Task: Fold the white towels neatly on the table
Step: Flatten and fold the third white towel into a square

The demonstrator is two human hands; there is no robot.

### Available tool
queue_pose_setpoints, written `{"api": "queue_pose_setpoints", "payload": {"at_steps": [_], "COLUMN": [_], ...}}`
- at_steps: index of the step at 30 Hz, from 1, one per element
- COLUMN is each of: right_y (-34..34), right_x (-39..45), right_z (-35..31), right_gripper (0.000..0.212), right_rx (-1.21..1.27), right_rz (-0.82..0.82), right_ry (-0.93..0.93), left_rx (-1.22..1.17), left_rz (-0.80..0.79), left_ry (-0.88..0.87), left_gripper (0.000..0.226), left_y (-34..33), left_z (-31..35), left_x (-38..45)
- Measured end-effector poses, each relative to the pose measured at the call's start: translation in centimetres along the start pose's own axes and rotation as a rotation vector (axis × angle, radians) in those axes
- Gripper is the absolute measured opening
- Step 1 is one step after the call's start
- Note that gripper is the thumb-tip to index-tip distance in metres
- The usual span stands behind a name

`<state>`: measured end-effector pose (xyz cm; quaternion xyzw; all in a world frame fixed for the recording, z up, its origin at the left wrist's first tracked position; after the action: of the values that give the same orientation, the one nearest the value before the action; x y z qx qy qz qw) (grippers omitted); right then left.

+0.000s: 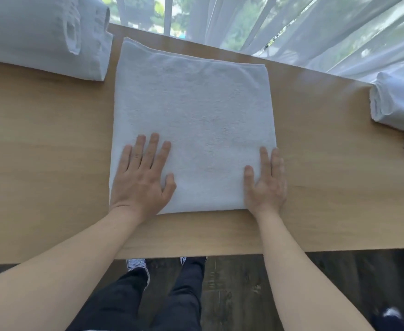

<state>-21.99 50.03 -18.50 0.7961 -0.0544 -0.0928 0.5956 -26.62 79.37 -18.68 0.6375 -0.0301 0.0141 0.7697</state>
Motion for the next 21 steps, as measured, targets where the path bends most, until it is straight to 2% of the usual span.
{"api": "queue_pose_setpoints", "payload": {"at_steps": [4, 7, 10, 12, 16, 21], "right_y": [-0.7, -1.8, -2.7, -2.8, -2.4, -1.0], "right_x": [-0.6, -3.1, -7.2, -9.3, -10.8, -9.6], "right_z": [0.1, -1.8, -5.2, -6.5, -6.9, -8.2], "right_gripper": [0.060, 0.060, 0.065, 0.074, 0.091, 0.075], "right_rx": [-0.083, -0.150, -0.095, -0.117, -0.296, -0.381], "right_rz": [-0.062, -0.148, -0.220, -0.250, -0.273, -0.246], "right_ry": [-0.046, 0.020, 0.204, 0.291, 0.344, 0.335], "left_rx": [-0.022, -0.043, 0.002, 0.025, 0.069, 0.030], "left_rz": [-0.007, -0.030, -0.079, -0.098, -0.078, 0.010], "left_ry": [-0.050, -0.295, -0.501, -0.506, -0.500, -0.599], "left_gripper": [0.066, 0.060, 0.066, 0.073, 0.075, 0.065], "left_y": [0.6, 1.3, 1.3, 1.6, 2.3, 4.5], "left_z": [0.5, 2.6, 3.8, 3.3, 2.7, 4.1], "left_x": [0.0, -1.0, -3.3, -4.4, -5.1, -3.5]}}
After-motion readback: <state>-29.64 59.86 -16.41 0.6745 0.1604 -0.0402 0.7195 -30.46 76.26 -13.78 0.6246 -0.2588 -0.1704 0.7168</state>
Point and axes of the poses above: each hand's wrist, its own x-axis towards the middle knuckle, its own y-axis out of the back of the hand, z = x × y, the point moved 9 cm from there along x, towards the middle knuckle, and after that the axes turned 2 degrees about z, right-handed, at the moved point
